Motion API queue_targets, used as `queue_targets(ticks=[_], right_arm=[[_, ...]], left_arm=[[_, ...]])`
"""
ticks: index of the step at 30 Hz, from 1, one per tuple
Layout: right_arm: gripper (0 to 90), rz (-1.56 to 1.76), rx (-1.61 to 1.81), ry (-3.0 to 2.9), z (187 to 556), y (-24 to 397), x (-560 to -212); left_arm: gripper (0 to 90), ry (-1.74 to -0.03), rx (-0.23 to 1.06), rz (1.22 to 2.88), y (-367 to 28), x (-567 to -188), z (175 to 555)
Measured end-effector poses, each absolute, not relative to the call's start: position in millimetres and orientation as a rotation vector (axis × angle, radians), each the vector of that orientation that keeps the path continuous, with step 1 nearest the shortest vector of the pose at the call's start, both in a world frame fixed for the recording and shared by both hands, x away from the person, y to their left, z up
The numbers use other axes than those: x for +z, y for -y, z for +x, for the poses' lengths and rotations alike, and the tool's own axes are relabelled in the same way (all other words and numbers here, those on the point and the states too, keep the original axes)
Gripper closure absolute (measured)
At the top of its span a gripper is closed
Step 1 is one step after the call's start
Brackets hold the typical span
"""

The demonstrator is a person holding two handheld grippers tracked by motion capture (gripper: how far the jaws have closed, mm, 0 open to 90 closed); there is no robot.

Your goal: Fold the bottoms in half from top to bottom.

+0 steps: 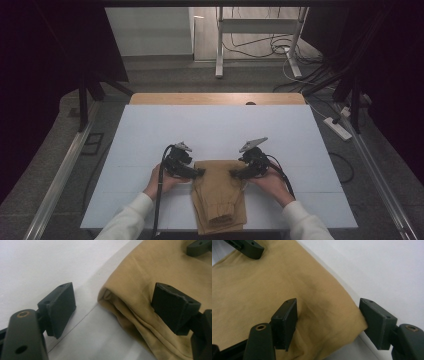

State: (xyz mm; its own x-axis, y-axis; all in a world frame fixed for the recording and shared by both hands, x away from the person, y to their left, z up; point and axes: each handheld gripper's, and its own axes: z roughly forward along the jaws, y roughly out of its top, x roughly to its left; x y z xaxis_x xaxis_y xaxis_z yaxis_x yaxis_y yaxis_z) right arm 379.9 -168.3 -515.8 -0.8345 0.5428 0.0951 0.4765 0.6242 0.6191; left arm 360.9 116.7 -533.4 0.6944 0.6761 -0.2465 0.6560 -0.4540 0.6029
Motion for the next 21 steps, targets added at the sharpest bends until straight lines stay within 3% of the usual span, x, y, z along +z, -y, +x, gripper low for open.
queue_targets(ticks=[4,7,14,17,21], right_arm=[[32.7,0.88,0.992,-2.752,380.4,167.7,-518.9],[36.0,0.881,0.991,-2.752,379.4,167.4,-518.7],[64.1,0.92,1.027,-2.814,379.2,171.9,-516.9],[70.8,0.909,1.036,-2.823,378.0,170.7,-516.1],[73.6,0.878,1.022,-2.818,375.5,168.7,-514.1]], left_arm=[[22.4,-0.998,0.054,2.224,-114.0,-533.7,359.9],[33.4,-0.975,0.022,2.216,-113.7,-533.3,358.5],[58.1,-0.955,0.005,2.217,-112.6,-533.1,354.3],[68.0,-0.932,0.005,2.212,-113.8,-531.8,352.9],[72.5,-0.908,0.03,2.225,-112.4,-529.7,351.0]])
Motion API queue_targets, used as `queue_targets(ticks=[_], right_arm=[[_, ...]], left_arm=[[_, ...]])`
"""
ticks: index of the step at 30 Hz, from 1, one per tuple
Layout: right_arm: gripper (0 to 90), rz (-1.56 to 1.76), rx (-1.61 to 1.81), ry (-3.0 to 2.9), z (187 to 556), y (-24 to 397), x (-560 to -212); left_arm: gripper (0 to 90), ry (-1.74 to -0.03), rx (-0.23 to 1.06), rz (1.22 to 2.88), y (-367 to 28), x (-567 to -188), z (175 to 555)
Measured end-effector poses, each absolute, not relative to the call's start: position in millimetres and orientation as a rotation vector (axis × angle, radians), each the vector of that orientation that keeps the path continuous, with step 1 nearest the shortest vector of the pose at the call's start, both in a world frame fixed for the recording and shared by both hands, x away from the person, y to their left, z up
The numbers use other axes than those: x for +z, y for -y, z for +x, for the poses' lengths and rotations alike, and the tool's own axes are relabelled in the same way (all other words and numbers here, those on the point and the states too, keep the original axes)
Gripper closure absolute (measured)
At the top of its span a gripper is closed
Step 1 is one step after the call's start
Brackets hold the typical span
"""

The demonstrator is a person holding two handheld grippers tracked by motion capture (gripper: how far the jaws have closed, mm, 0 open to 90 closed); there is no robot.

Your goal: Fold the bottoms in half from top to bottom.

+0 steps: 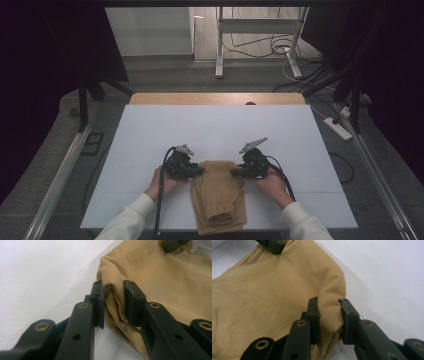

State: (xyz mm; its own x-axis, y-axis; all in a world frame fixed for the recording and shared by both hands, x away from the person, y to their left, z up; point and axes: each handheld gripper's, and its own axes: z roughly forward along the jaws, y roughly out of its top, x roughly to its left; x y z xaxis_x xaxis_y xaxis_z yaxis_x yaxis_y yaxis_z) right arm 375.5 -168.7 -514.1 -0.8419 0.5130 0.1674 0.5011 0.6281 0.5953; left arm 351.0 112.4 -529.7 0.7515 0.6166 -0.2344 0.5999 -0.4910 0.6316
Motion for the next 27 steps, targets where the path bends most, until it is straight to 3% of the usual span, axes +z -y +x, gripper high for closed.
queue_targets(ticks=[27], right_arm=[[75.2,0.849,1.085,-2.652,382,174,-499]], left_arm=[[73.3,-0.872,0.122,2.183,-110,-513,375]])
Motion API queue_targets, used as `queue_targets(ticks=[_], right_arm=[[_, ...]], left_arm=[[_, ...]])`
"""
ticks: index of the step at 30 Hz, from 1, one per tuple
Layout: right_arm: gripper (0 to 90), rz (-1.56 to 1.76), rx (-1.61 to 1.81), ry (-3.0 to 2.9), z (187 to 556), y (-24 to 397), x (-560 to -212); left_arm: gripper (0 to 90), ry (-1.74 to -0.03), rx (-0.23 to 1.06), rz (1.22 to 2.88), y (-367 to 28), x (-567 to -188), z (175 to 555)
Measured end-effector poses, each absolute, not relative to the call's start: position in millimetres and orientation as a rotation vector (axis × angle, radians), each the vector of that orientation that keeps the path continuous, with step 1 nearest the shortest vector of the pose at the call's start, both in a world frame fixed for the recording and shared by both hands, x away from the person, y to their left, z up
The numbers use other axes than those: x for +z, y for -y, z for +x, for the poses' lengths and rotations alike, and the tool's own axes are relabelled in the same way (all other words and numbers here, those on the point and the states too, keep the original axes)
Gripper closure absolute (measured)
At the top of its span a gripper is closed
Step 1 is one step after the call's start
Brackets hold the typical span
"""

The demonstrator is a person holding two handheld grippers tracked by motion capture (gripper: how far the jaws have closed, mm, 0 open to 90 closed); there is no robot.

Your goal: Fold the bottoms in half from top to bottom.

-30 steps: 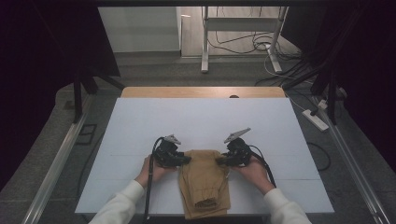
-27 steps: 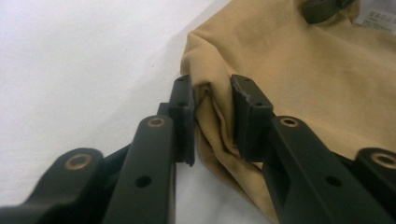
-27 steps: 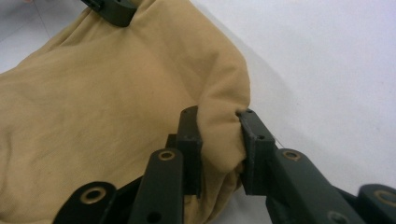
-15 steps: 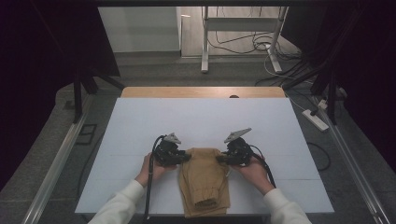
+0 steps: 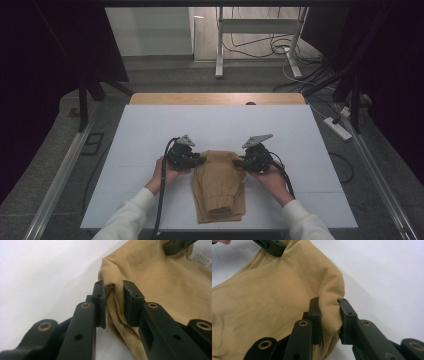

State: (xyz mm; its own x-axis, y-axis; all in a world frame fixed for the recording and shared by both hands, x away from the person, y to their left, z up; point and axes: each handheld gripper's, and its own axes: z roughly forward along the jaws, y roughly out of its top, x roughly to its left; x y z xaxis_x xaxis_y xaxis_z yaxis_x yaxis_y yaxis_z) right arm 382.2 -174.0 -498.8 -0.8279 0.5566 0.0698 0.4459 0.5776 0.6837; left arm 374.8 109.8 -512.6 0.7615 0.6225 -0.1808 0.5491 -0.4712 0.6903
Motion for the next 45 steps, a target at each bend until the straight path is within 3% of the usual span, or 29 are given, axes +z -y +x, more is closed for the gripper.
queue_targets(ticks=[22,45], right_arm=[[75.2,0.891,1.092,-2.603,406,176,-501],[75.2,0.91,1.084,-2.51,454,165,-484]], left_arm=[[73.0,-0.866,0.117,2.188,-108,-513,407],[72.6,-0.899,0.229,2.183,-110,-490,454]])
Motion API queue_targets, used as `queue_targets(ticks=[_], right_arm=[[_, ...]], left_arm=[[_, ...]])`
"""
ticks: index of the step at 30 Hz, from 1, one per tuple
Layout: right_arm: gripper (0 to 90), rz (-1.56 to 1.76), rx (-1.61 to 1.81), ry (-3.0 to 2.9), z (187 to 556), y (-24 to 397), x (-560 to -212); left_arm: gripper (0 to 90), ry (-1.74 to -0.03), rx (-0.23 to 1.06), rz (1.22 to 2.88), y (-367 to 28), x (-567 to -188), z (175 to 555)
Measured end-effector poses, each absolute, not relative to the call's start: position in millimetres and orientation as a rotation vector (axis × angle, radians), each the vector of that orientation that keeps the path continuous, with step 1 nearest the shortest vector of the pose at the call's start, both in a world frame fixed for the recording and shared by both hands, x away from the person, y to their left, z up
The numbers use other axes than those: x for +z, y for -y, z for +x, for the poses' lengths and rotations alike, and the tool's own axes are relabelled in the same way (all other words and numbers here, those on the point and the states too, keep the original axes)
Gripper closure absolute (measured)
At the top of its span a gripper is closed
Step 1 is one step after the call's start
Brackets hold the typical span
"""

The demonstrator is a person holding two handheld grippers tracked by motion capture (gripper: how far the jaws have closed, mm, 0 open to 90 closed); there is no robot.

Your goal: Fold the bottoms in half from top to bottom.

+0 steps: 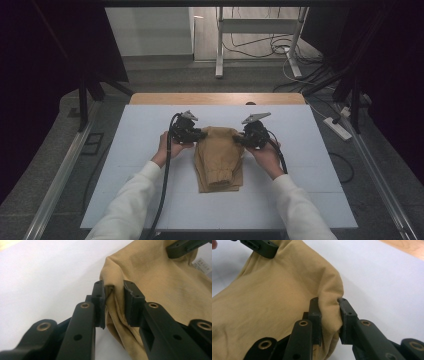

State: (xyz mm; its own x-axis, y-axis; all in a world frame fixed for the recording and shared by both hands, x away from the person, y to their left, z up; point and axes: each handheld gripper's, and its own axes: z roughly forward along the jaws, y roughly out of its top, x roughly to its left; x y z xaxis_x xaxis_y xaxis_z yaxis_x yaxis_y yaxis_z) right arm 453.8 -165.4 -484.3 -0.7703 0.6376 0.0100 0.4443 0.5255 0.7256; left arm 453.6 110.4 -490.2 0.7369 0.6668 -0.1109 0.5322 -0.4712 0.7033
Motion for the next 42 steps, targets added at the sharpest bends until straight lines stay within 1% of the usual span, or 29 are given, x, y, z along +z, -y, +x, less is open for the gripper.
queue_targets(ticks=[7,9,10,11,12,13,14,15,24,34,39,42], right_arm=[[75.3,0.951,1.059,-2.486,475,162,-482],[74.4,0.962,1.056,-2.484,480,162,-484],[70.9,0.958,1.045,-2.479,481,161,-485],[62.2,0.952,1.029,-2.462,481,160,-486],[51.3,0.954,1.007,-2.429,480,160,-487],[43.8,0.972,1.0,-2.41,480,160,-486],[40.7,0.993,1.021,-2.402,480,162,-486],[40.1,1.012,1.048,-2.398,479,164,-484],[40.3,0.979,1.117,-2.467,461,174,-478],[41.0,0.925,1.146,-2.51,438,186,-478],[41.0,0.896,1.13,-2.53,424,190,-479],[40.9,0.882,1.144,-2.533,413,195,-479]], left_arm=[[72.1,-0.912,0.254,2.19,-108,-490,476],[70.0,-0.922,0.273,2.204,-106,-490,478],[64.9,-0.946,0.288,2.204,-105,-491,478],[54.3,-0.96,0.288,2.205,-106,-491,478],[43.0,-0.972,0.291,2.206,-106,-491,478],[35.2,-0.983,0.292,2.206,-108,-490,477],[31.6,-0.999,0.283,2.191,-111,-489,476],[30.0,-1.009,0.268,2.173,-114,-488,475],[31.8,-0.957,0.231,2.192,-133,-481,449],[32.0,-0.91,0.224,2.184,-137,-480,418],[31.9,-0.897,0.232,2.217,-137,-482,401],[31.9,-0.886,0.232,2.209,-139,-481,389]])
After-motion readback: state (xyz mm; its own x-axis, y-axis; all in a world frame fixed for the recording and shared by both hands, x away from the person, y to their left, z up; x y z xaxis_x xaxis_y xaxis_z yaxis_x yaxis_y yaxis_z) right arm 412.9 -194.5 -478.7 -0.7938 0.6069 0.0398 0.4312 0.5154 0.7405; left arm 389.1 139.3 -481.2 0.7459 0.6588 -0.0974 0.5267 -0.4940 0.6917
